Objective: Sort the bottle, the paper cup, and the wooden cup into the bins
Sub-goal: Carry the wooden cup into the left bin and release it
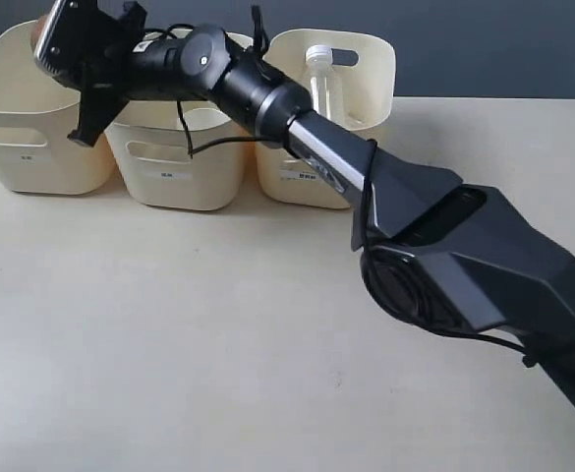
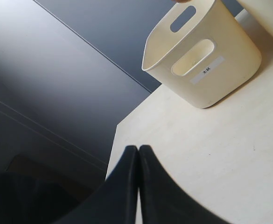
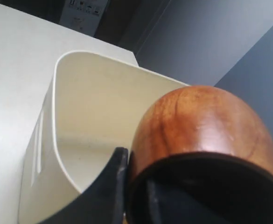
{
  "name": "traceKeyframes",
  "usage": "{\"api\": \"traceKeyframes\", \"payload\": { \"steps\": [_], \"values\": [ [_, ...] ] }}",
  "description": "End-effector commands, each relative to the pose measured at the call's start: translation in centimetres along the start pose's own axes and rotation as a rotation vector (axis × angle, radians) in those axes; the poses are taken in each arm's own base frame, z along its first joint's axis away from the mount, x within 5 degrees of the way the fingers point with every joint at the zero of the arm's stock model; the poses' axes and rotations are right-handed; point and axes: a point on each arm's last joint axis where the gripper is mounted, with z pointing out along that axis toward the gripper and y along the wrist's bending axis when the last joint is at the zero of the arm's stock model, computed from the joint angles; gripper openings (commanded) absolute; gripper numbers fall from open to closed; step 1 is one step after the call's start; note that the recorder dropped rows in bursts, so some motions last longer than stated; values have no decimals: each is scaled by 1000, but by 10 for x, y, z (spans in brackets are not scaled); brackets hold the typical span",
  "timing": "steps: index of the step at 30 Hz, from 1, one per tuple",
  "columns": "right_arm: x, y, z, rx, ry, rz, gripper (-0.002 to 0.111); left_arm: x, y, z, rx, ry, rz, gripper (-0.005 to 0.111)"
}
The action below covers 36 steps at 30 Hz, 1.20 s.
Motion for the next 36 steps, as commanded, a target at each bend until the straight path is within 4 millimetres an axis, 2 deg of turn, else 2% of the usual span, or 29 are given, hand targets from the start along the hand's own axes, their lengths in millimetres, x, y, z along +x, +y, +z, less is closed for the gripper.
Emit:
{"api": "traceKeyframes", "payload": {
  "steps": [1,9,26,28,32,34,36],
  "values": [
    [5,-2,2,33,-8,-17,-1,-2,1,0,1,-15,-6,0],
    [7,-1,3,30,-7,-18,-1,-2,1,0,1,-15,-6,0],
    [-4,6,7,70,-39,-3,0,-2,1,0,1,-15,-6,0],
    [-5,7,8,67,-42,0,8,-2,1,0,1,-15,-6,0],
    [-6,9,8,71,-46,7,34,-2,1,0,1,-15,-6,0],
    [-8,9,9,87,-53,11,38,-2,1,0,1,-15,-6,0],
    [-10,7,9,115,-61,17,38,-2,1,0,1,-15,-6,0]
  ]
}}
